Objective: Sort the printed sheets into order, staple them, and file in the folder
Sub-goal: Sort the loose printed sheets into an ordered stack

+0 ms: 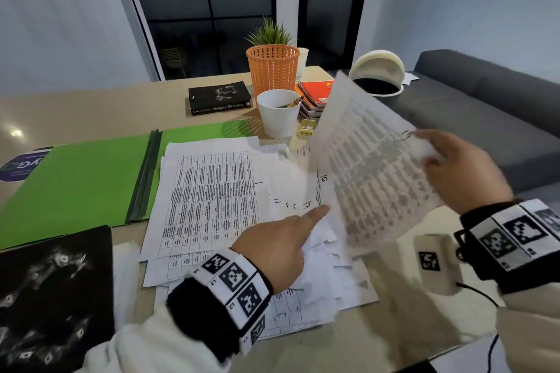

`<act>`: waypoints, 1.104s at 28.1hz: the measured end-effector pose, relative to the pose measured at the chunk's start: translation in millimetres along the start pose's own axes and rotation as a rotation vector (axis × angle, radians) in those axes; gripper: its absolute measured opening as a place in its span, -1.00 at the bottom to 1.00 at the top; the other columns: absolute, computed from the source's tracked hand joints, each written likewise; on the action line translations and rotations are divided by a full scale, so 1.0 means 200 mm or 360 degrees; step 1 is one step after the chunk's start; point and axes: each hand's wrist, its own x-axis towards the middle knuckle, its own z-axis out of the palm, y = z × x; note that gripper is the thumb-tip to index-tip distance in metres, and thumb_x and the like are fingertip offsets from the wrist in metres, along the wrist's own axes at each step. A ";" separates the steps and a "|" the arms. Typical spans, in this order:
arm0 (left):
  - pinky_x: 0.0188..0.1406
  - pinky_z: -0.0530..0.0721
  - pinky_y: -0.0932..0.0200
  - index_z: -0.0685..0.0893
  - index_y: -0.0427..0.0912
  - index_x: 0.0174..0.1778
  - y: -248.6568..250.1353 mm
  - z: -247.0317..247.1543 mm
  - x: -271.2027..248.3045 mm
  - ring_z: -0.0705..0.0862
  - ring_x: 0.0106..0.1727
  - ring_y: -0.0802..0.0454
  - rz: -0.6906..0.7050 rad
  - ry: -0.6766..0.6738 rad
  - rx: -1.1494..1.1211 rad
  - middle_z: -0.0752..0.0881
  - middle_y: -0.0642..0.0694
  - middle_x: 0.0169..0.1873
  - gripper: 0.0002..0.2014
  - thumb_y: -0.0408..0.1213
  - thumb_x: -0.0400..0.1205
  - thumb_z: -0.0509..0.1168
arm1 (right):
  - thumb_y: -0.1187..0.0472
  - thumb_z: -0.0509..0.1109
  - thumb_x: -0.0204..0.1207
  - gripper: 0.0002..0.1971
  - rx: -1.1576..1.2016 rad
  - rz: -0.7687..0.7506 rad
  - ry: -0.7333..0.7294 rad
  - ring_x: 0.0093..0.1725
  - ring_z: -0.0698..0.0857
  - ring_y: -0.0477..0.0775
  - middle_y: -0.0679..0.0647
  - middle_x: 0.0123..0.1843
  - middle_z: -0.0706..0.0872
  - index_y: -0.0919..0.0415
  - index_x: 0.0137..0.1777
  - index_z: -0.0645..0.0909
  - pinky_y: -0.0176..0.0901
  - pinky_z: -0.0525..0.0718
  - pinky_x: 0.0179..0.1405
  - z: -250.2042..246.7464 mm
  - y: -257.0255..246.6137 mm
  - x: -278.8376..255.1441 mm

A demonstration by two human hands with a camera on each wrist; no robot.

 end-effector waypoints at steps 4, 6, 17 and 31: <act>0.18 0.60 0.07 -0.25 0.36 0.56 -0.01 -0.01 -0.01 0.61 0.19 0.07 -0.0081 -0.0066 -0.0032 0.50 0.16 0.35 -0.18 0.17 0.58 0.22 | 0.35 0.19 0.53 -0.45 0.0016 0.0191 0.0193 0.32 0.60 0.23 0.16 0.39 0.64 -0.01 0.53 0.42 -0.04 0.49 0.33 -0.06 0.08 0.01; 0.28 0.53 0.10 -0.07 0.36 0.57 -0.04 -0.02 -0.02 0.56 0.30 0.11 -0.0170 -0.0048 -0.0022 0.45 0.21 0.41 -0.24 0.30 0.53 0.18 | 0.34 0.17 0.52 -0.48 0.0113 0.0258 0.0288 0.30 0.62 0.24 0.18 0.35 0.66 0.03 0.49 0.47 0.03 0.51 0.36 -0.07 0.11 0.00; 0.17 0.50 0.13 0.30 0.21 0.47 -0.12 -0.03 -0.11 0.53 0.22 0.13 -0.0154 -0.0355 0.0338 0.48 0.19 0.29 -0.39 0.33 0.52 0.16 | 0.07 0.19 0.40 -0.61 0.0563 0.0426 0.0542 -0.07 0.78 0.07 0.00 -0.01 0.80 -0.13 0.20 0.64 0.08 0.78 -0.08 -0.06 0.32 0.03; -0.19 0.49 0.19 0.48 0.13 0.28 -0.03 -0.05 -0.10 0.52 -0.18 0.05 0.0050 -0.0145 0.0380 0.52 0.08 -0.03 -0.68 -0.28 0.67 0.03 | 0.27 0.26 0.57 -0.77 0.0603 0.0420 0.0282 -0.10 0.71 0.13 0.10 -0.09 0.74 0.11 0.15 0.67 -0.14 0.57 -0.02 -0.01 0.26 -0.05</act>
